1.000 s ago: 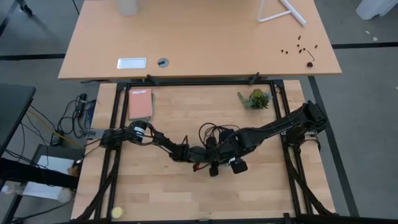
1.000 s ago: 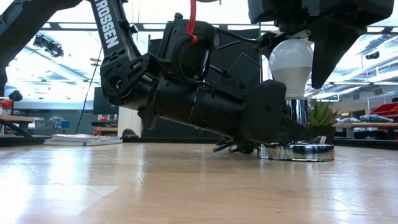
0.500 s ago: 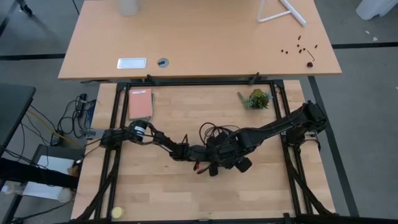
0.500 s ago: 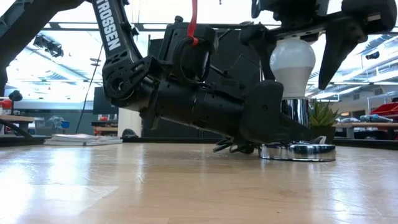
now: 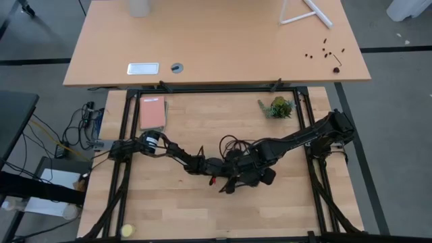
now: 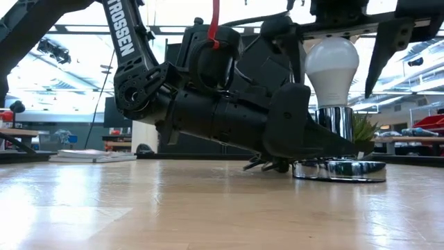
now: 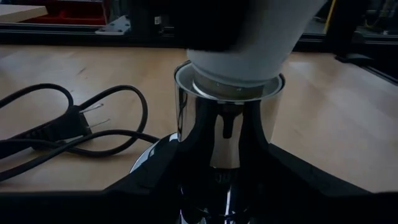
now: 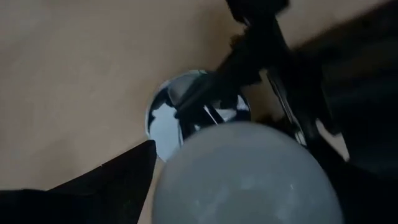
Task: Screw lightbulb
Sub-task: Insert the white lightbulb into the silver lamp
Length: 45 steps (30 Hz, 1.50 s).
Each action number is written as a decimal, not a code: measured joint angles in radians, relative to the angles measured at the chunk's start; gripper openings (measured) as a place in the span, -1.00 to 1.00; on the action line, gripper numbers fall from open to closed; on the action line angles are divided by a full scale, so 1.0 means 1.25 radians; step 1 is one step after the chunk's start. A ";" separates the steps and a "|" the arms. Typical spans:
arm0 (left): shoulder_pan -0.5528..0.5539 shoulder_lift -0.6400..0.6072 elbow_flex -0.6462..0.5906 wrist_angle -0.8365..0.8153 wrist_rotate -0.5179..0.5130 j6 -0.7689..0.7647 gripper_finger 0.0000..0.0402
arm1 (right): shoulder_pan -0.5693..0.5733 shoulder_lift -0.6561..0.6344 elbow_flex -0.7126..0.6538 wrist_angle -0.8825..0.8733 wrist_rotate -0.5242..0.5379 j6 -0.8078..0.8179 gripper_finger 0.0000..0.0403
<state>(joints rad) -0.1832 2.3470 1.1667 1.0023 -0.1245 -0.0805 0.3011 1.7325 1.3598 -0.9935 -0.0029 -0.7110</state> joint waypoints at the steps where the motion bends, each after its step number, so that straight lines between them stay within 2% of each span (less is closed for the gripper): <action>1: 0.000 0.000 0.000 0.000 0.000 0.001 -0.03 | -0.001 0.000 0.000 0.001 -0.011 -0.019 0.75; 6: 0.000 0.000 0.000 0.003 0.000 0.001 -0.03 | -0.003 0.000 0.000 0.016 -0.021 -0.076 0.62; 16: 0.000 0.000 0.000 0.003 -0.003 0.001 -0.03 | -0.004 0.000 0.000 0.023 -0.021 -0.041 0.29; 24: 0.000 0.000 0.001 0.003 -0.003 0.001 -0.03 | -0.005 0.000 0.000 0.021 -0.020 0.008 0.34; 31: 0.000 0.000 0.001 0.003 -0.013 0.000 -0.03 | -0.007 -0.001 -0.012 0.031 -0.016 0.152 0.30; 37: 0.000 0.000 0.001 0.009 -0.016 -0.002 -0.03 | -0.007 -0.005 -0.044 0.043 -0.006 0.330 0.34; 45: -0.008 0.002 -0.001 0.032 -0.070 -0.003 -0.03 | -0.007 -0.003 -0.051 0.060 0.010 0.556 0.29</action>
<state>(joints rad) -0.1930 2.3498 1.1660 1.0417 -0.2123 -0.0837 0.2924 1.7283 1.2957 -0.9182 0.0092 -0.0156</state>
